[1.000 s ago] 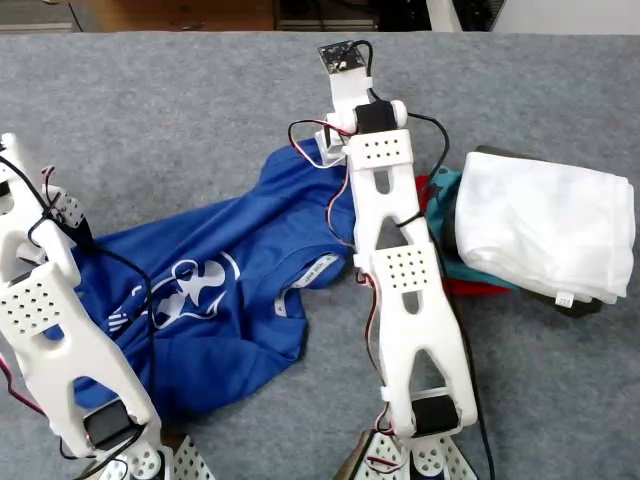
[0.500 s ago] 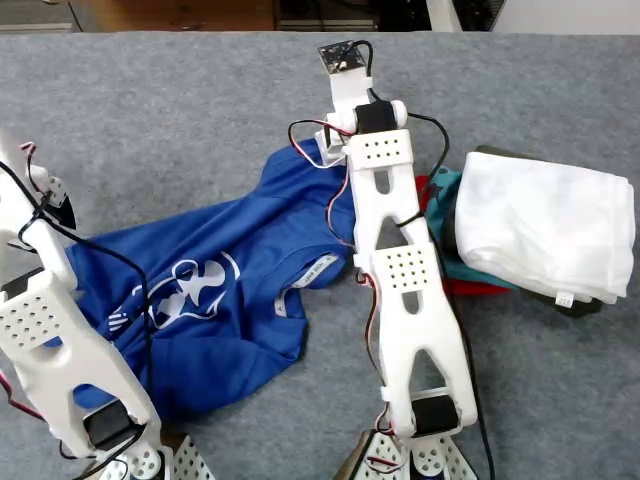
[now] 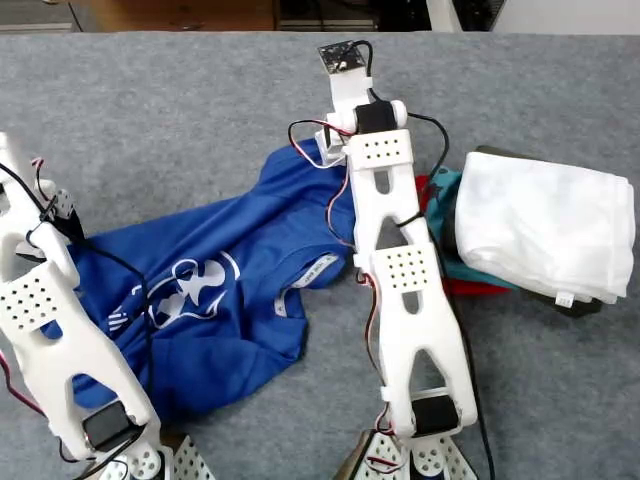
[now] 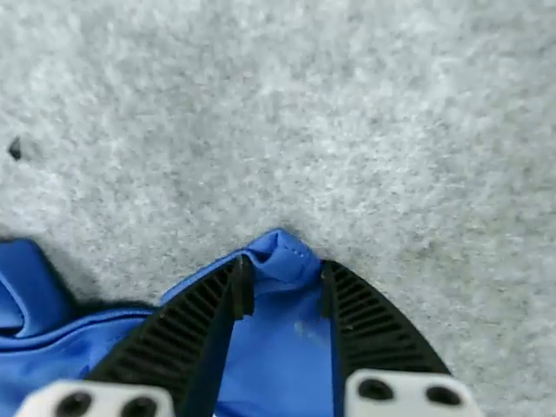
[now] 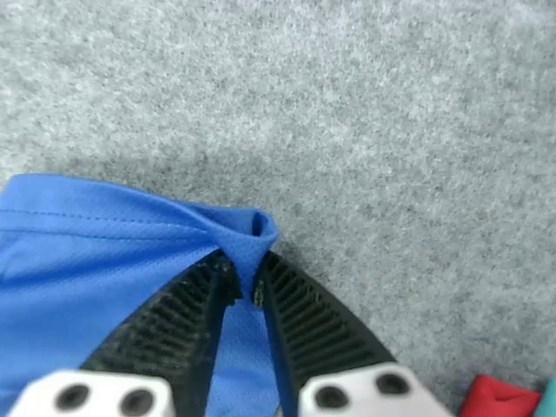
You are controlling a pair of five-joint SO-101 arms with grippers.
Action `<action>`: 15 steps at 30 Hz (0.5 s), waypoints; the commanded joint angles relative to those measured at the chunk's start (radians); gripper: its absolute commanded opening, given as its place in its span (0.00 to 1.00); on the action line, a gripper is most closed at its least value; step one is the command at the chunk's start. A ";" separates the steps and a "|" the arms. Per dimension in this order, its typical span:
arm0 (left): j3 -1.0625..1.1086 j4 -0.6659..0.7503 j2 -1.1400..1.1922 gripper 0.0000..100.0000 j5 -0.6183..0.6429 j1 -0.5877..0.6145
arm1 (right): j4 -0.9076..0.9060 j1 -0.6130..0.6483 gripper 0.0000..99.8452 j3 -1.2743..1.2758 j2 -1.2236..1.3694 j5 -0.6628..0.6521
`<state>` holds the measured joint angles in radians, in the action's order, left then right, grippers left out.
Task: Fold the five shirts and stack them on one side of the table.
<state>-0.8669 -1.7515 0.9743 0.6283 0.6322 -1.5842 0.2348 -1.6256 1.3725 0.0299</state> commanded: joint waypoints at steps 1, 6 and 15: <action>0.000 -0.009 -0.004 0.15 0.011 0.015 | 0.009 0.013 0.00 -0.036 -0.028 -0.006; 0.002 -0.009 -0.065 0.18 0.011 0.015 | 0.009 0.013 0.00 -0.036 -0.028 -0.006; 0.003 -0.009 -0.165 0.22 0.014 0.023 | 0.009 0.013 0.00 -0.036 -0.028 -0.006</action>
<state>-0.8654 -1.7484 0.8884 0.6283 0.6414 -1.5842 0.2348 -1.6256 1.3725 0.0299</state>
